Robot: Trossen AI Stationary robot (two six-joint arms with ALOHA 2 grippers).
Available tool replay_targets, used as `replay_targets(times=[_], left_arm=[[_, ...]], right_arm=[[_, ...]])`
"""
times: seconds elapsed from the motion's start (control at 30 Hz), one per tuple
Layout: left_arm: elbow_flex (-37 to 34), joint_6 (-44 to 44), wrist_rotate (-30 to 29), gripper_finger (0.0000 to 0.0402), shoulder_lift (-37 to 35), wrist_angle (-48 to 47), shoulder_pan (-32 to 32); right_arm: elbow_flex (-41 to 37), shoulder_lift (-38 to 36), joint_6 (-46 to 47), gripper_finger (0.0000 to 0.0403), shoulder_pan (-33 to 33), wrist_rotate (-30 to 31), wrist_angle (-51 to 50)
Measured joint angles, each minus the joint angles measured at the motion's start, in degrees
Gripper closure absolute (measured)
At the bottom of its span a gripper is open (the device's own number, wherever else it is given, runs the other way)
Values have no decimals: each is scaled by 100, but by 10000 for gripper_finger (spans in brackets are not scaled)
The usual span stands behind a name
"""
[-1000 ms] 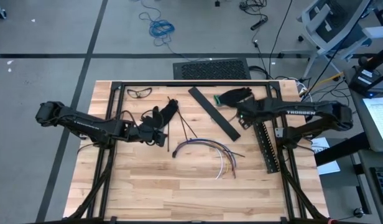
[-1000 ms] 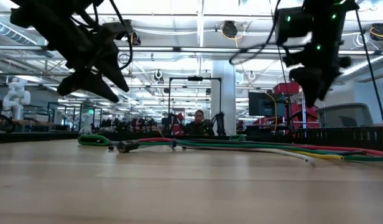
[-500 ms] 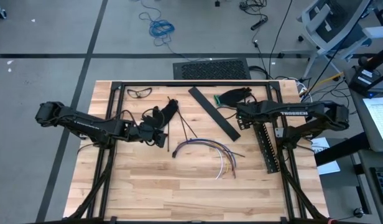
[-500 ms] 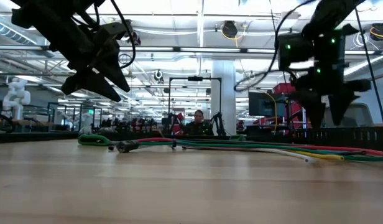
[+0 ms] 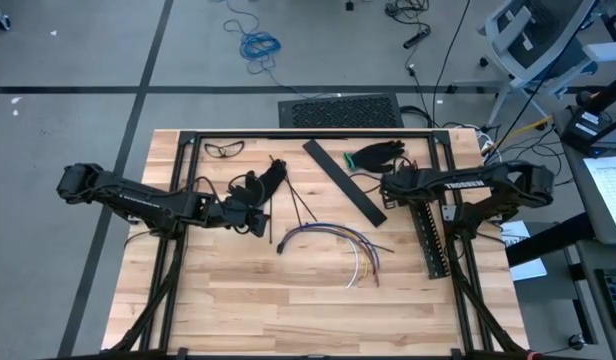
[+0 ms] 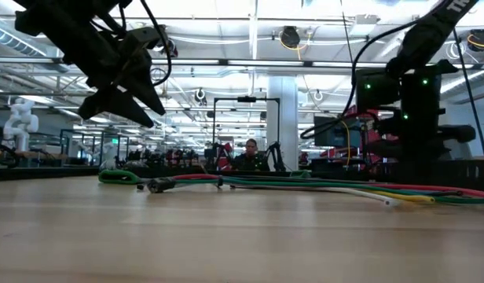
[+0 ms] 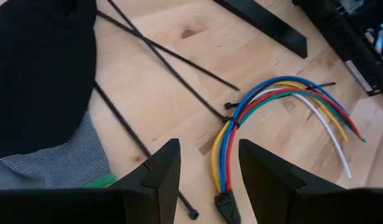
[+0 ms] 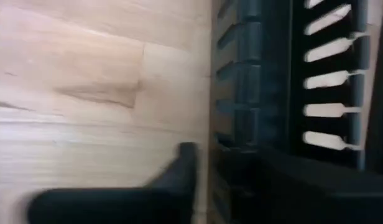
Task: Ziptie cables
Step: Put the ziptied cables in the black cable duct
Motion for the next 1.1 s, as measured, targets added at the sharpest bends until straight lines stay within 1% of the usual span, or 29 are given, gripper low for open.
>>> replay_targets(times=[0.03, 0.07, 0.17, 0.27, 0.33, 0.37, 0.4, 0.47, 0.53, 0.63, 0.67, 0.73, 0.83, 0.93, 1.0, 1.1], left_arm=[[0, -3, 1, 244, 0, 33, 0], [0, -4, 1, 244, 0, 54, 0], [0, -4, 0, 244, 0, 189, 0], [0, 23, -79, 244, -9, 292, 0], [0, 154, -357, 244, -41, 468, -4], [0, 218, -508, 244, -105, 510, -4], [0, 323, -680, 244, -183, 568, -4], [3, 668, -1120, 244, -396, 813, 3], [4, 1145, -1594, 244, -737, 993, 29], [7, 1829, -2099, 244, -1367, 1289, 132], [7, 2018, -2198, 244, -1580, 1374, 168], [11, 2335, -2323, 244, -2009, 1419, 222], [13, 2635, -2493, 244, -2493, 1308, 307], [13, 2744, -2703, 244, -2971, 987, 332], [13, 2718, -2831, 244, -3239, 696, 342], [13, 2702, -2911, 244, -3471, 489, 374]], right_arm=[[-15, -29, 1, 370, 59, 44, 66], [-10, -74, -2, 383, 114, 47, 161], [246, -304, -11, 397, 241, 105, 257], [744, -618, -79, 400, 367, 574, -96], [1201, -861, -459, 400, 401, 979, -264], [1442, -975, -813, 401, 388, 1059, -201], [1696, -1052, -1285, 401, 372, 1002, -64], [2206, -1098, -2282, 401, 346, 489, 147], [2646, -976, -2968, 401, 367, -178, -81], [3112, -582, -3504, 402, 515, -1303, -894], [3214, -446, -3591, 402, 646, -1556, -1076], [3365, -198, -3627, 402, 997, -2015, -1196], [3452, 229, -3569, 402, 1702, -2747, -1128], [3593, 666, -3303, 402, 2411, -3136, -643], [3712, 933, -3218, 402, 2781, -3331, -127], [4042, 1400, -3099, 403, 3037, -3396, 725]])
